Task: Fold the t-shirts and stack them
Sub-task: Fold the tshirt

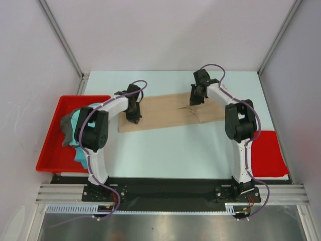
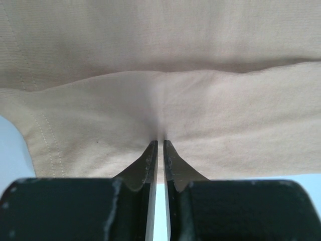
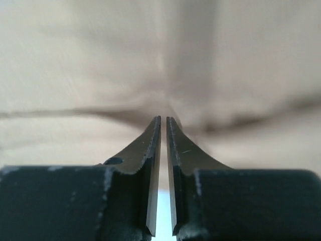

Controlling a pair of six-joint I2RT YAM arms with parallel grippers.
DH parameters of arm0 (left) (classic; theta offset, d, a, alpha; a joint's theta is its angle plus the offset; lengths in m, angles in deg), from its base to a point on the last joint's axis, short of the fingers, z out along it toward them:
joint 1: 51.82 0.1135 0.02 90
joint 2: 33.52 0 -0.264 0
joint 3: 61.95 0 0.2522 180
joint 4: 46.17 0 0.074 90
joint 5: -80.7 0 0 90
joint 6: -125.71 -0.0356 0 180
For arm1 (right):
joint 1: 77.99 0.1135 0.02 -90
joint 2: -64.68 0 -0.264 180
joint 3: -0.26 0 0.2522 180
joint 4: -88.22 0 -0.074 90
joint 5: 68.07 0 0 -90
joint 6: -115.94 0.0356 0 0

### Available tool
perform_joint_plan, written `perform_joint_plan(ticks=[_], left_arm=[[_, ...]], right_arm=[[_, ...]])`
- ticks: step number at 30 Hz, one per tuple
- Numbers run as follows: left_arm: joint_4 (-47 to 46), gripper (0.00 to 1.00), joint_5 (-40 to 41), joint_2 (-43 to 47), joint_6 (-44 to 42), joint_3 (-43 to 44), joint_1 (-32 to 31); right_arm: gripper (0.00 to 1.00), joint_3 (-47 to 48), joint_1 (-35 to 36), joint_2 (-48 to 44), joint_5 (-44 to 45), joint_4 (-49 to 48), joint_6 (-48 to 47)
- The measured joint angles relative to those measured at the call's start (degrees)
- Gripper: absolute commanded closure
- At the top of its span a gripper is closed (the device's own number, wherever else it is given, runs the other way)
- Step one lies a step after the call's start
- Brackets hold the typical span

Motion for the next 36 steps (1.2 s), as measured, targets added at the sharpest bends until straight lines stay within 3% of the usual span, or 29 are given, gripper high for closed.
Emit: perform_joint_plan(ticks=[7, 11, 27, 36], left_arm=[[-0.4, 0.88, -0.5, 0.4, 0.0, 0.0, 0.0], [-0.1, 0.88, -0.5, -0.1, 0.0, 0.7, 0.0], [0.6, 0.89, 0.0, -2.0, 0.0, 2.1, 0.3], [0.6, 0.9, 0.0, -2.0, 0.0, 2.1, 0.3]], right_arm=[[0.9, -14.3, 1.4, -10.0, 1.6, 0.7, 1.9], [0.91, -17.3, 2.2, -10.7, 2.4, 0.0, 2.5], [0.91, -17.0, 2.6, -7.1, 9.2, -7.1, 3.3], [0.9, -9.0, 2.2, -2.9, 10.4, -9.1, 2.3]])
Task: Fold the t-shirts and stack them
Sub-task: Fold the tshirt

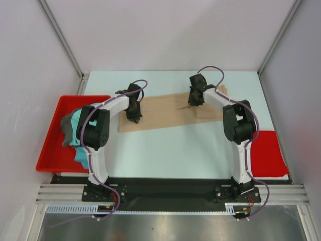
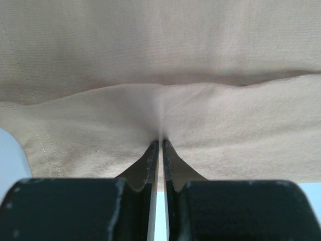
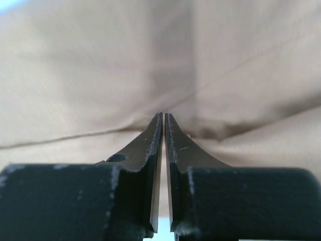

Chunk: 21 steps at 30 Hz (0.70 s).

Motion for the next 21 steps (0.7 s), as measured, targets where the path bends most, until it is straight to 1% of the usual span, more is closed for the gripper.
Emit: perform_joint_plan(ticks=[8, 10, 12, 13, 14, 17, 18, 19, 21], left_arm=[[0.2, 0.92, 0.0, -0.1, 0.0, 0.2, 0.0], [0.2, 0.91, -0.1, -0.1, -0.1, 0.2, 0.0], [0.2, 0.89, -0.2, -0.1, -0.5, 0.2, 0.0], [0.2, 0.88, -0.3, -0.1, -0.6, 0.2, 0.0], [0.2, 0.83, -0.4, 0.0, -0.7, 0.2, 0.0], [-0.6, 0.78, -1.0, 0.6, -1.3, -0.7, 0.0], [-0.7, 0.78, -1.2, 0.9, -1.5, -0.9, 0.0], [-0.6, 0.78, -1.5, 1.1, -1.5, -1.1, 0.0], [-0.6, 0.78, -2.0, 1.4, -1.6, -1.3, 0.0]], right_arm=[[0.88, 1.4, -0.6, 1.1, -0.5, 0.1, -0.4], [0.83, 1.4, -0.9, 0.9, -0.7, 0.9, -0.4], [0.7, 1.4, -1.5, -0.1, -1.1, 3.1, -0.3], [0.68, 1.2, -2.1, -1.0, -1.3, 4.1, -0.2], [0.67, 0.7, -2.9, -2.3, -1.6, 4.7, -0.3], [0.69, -2.1, -6.8, -7.4, -2.3, 5.6, -0.4], [0.74, -3.1, -8.6, -9.2, -2.5, 5.7, -0.4], [0.78, -3.9, -10.4, -10.6, -2.8, 5.7, -0.3], [0.8, -4.6, -13.9, -12.1, -3.4, 5.7, -0.1]])
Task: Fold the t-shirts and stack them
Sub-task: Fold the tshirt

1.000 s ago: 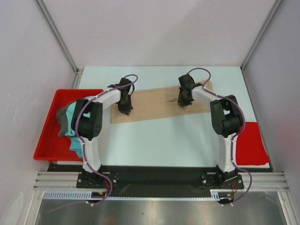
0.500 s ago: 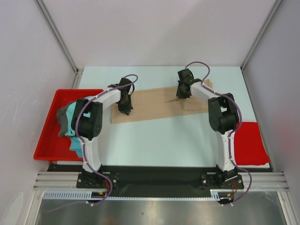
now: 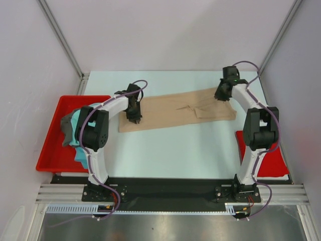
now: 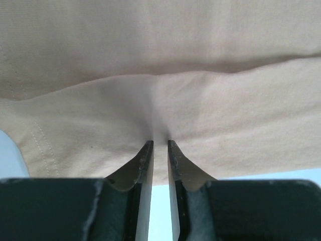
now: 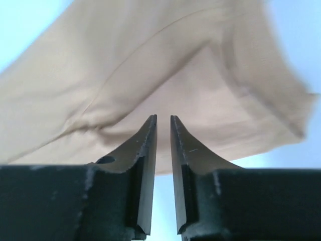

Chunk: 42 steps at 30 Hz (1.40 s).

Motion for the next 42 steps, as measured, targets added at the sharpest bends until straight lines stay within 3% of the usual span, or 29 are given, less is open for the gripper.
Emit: perform_joint_plan(ticks=[2, 5, 6, 12, 18, 28, 31, 37, 42], left_arm=[[0.0, 0.77, -0.6, 0.3, 0.0, -0.2, 0.0], [0.1, 0.75, -2.0, 1.3, -0.4, -0.4, 0.0], [0.0, 0.74, -2.5, 1.7, -0.4, -0.6, 0.0], [-0.5, 0.71, -5.1, 6.8, -1.0, -4.1, -0.1], [-0.8, 0.65, -7.7, 10.0, -1.4, -6.6, -0.6], [-1.0, 0.59, -10.7, 12.7, -3.5, -7.6, -1.8], [-1.0, 0.59, -10.7, 14.1, -4.1, -7.6, -1.8], [-0.8, 0.6, -10.5, 15.9, -4.4, -8.9, -1.8], [0.3, 0.6, -10.3, 17.6, -4.1, -11.1, -1.8]], right_arm=[[0.78, -0.4, -3.0, -0.1, 0.1, 0.0, 0.5], [0.64, -2.6, -5.7, -0.1, -0.2, 1.2, 2.5], [0.54, -3.4, -6.1, -0.2, -0.3, 1.5, 2.9], [0.31, -14.3, -9.2, -6.1, -1.7, 2.8, 9.2], [0.23, -25.2, -12.0, -15.6, -2.2, -0.8, 16.6], [0.25, -32.8, -15.0, -12.9, -6.7, -13.5, 23.2], [0.31, -32.2, -15.2, -11.3, -7.0, -16.9, 23.6], [0.56, -29.8, -16.0, -6.6, -9.0, -23.3, 24.8], [0.55, -27.1, -16.4, -3.8, -10.3, -24.3, 24.7]])
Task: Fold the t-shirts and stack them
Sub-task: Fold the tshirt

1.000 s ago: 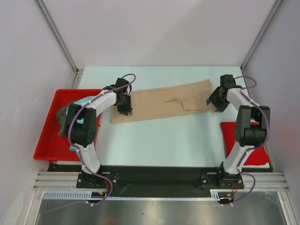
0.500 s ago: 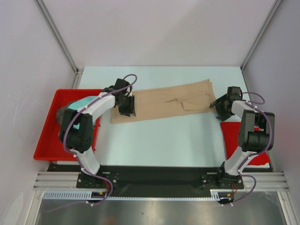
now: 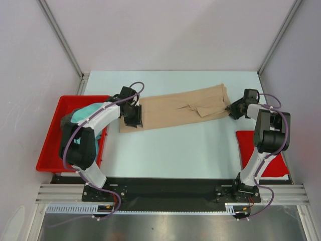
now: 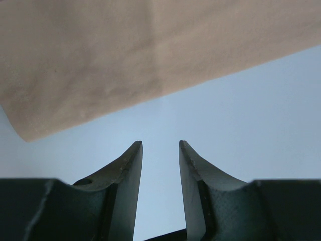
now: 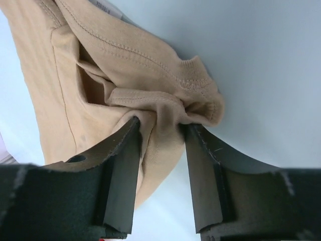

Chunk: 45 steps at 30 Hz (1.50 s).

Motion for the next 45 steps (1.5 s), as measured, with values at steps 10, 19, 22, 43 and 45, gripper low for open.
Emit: perform_joint_plan(ticks=[10, 19, 22, 43, 45], left_arm=[[1.4, 0.6, 0.7, 0.5, 1.9, 0.0, 0.0], [1.4, 0.6, 0.2, -2.6, 0.9, 4.0, 0.0], [1.4, 0.6, 0.2, -2.7, 0.2, 4.1, 0.0], [1.6, 0.6, -0.3, -3.4, -2.2, 4.1, 0.8], [1.8, 0.6, -0.3, -3.4, -2.2, 4.1, 1.0]], right_arm=[[0.44, -1.2, -0.2, -3.3, 0.2, 6.4, -1.5], [0.43, -7.0, -1.0, -9.2, 0.7, 9.6, -2.1], [0.33, -7.3, -0.9, -10.9, 0.7, 10.1, -2.9], [0.54, -1.9, -0.8, -2.4, -0.9, 2.0, 1.8], [0.69, -1.1, -0.8, -1.3, -0.3, 1.8, 1.4]])
